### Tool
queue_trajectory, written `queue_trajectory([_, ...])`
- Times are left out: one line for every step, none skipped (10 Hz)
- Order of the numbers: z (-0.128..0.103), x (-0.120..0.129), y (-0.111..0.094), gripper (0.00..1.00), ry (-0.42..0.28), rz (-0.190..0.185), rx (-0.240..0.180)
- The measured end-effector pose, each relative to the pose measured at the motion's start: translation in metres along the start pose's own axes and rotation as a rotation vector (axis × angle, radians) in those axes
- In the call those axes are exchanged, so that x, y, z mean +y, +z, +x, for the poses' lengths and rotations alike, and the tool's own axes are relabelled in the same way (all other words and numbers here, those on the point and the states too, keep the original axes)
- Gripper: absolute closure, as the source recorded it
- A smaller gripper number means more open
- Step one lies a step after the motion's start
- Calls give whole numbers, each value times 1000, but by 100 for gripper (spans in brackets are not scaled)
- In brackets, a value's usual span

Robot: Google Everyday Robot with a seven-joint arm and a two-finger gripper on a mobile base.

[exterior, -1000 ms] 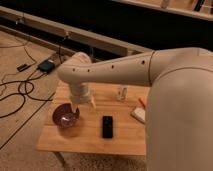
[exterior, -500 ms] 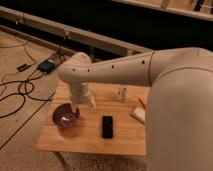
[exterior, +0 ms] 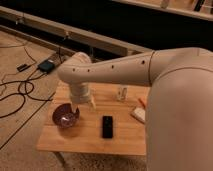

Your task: Push the eraser across the table

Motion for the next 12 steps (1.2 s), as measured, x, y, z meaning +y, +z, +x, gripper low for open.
queue_trajectory([0, 0, 0, 35, 0, 0, 0])
queue_trajectory([0, 0, 0, 35, 0, 0, 0])
queue_trajectory([0, 0, 0, 35, 0, 0, 0])
queue_trajectory([0, 0, 0, 35, 0, 0, 0])
queue_trajectory([0, 0, 0, 35, 0, 0, 0])
queue_trajectory([0, 0, 0, 35, 0, 0, 0])
queue_trajectory([0, 0, 0, 35, 0, 0, 0])
queue_trajectory([0, 0, 0, 35, 0, 0, 0])
queue_trajectory([0, 0, 0, 35, 0, 0, 0])
queue_trajectory([0, 0, 0, 35, 0, 0, 0])
queue_trajectory([0, 0, 0, 35, 0, -1, 2])
queue_trajectory([1, -1, 3, 35, -11, -5, 10])
